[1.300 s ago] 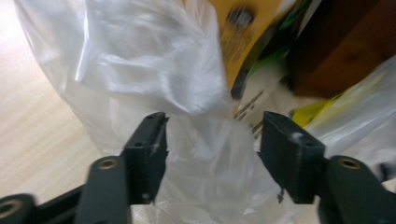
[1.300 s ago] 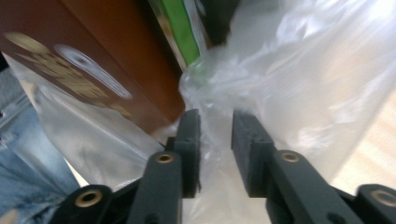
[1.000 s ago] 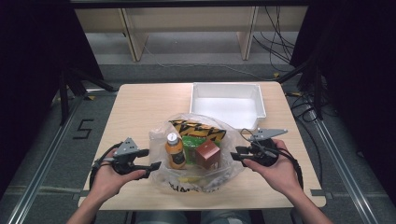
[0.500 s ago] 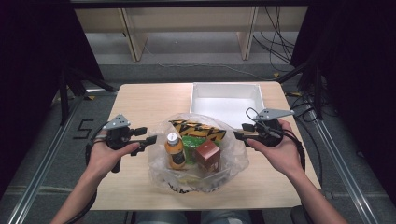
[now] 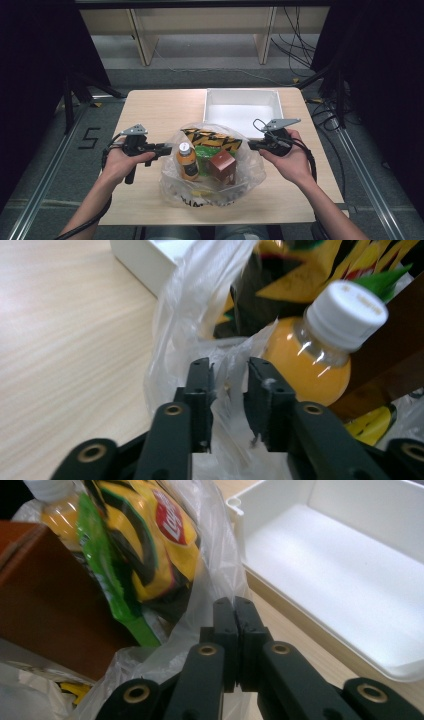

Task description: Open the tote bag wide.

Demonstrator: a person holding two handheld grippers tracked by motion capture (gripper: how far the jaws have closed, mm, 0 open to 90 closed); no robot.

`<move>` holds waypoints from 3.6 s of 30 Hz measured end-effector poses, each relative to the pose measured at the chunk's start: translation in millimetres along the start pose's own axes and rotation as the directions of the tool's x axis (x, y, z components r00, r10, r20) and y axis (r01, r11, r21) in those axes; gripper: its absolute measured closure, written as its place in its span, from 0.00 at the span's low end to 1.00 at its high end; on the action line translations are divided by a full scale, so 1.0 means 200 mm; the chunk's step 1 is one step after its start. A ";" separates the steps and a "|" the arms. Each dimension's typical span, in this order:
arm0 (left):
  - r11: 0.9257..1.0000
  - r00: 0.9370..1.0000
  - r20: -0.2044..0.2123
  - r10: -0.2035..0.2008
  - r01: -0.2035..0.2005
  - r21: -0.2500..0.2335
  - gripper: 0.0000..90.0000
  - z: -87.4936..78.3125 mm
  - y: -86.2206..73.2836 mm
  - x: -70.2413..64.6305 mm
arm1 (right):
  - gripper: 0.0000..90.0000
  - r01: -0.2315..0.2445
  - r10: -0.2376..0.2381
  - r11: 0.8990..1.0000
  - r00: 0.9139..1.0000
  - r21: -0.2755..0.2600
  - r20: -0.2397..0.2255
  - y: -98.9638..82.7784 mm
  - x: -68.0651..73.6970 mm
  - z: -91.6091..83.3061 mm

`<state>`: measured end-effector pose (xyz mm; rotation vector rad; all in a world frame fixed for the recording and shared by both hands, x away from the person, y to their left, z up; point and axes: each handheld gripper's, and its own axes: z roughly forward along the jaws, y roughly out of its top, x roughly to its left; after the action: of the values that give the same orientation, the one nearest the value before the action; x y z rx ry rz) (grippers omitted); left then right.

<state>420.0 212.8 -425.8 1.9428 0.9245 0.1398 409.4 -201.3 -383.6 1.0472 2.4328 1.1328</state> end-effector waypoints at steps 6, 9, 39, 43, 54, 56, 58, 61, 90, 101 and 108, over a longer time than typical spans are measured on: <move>0.998 1.000 -0.024 -0.001 0.002 0.065 0.94 0.08 -0.04 0.01 | 1.00 -0.029 0.028 0.999 0.999 0.018 0.014 -0.05 -0.03 0.09; 0.997 0.999 -0.037 -0.008 0.010 0.073 0.96 0.11 -0.05 0.02 | 1.00 -0.027 0.026 0.999 0.999 0.039 0.024 -0.06 -0.04 0.11; 0.975 0.987 -0.153 -0.042 0.074 0.209 1.00 0.26 -0.23 0.08 | 1.00 -0.114 0.092 0.980 0.987 0.163 0.133 -0.23 -0.20 0.25; 0.969 0.986 -0.159 -0.041 0.078 0.233 1.00 0.25 -0.22 0.08 | 1.00 -0.126 0.100 0.977 0.984 0.173 0.150 -0.24 -0.22 0.26; 0.978 0.985 -0.161 -0.056 0.086 0.189 0.99 0.22 -0.23 0.08 | 0.96 -0.128 0.107 0.981 0.983 0.144 0.148 -0.26 -0.22 0.25; 0.982 0.984 -0.168 -0.056 0.084 0.170 0.96 0.21 -0.22 0.07 | 0.92 -0.153 0.136 0.981 0.981 0.118 0.142 -0.25 -0.21 0.22; 0.986 0.984 -0.172 -0.051 0.077 0.149 0.92 0.19 -0.21 0.07 | 0.85 -0.106 0.093 0.992 0.981 0.070 0.167 -0.24 -0.22 0.20; 0.991 0.978 -0.206 -0.017 0.044 0.126 0.81 0.15 -0.19 0.05 | 0.79 -0.110 0.101 0.993 0.981 0.047 0.168 -0.22 -0.21 0.13; 0.984 0.965 -0.242 -0.098 0.059 -0.165 0.36 -0.15 -0.25 -0.08 | 0.62 -0.006 0.030 0.948 0.997 -0.319 0.072 -0.06 -0.01 -0.12; 0.969 0.963 -0.248 -0.102 0.040 -0.244 0.35 -0.15 -0.25 -0.09 | 0.66 -0.002 0.028 0.950 0.996 -0.311 0.079 -0.07 -0.02 -0.15; 0.973 0.963 -0.247 -0.105 0.048 -0.226 0.35 -0.13 -0.27 -0.09 | 0.65 0.009 0.018 0.945 0.997 -0.326 0.081 -0.05 -0.01 -0.16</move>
<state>366.5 234.6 -450.1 1.7071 1.1040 0.4400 389.4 -224.8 -370.2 0.9724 2.0850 1.4040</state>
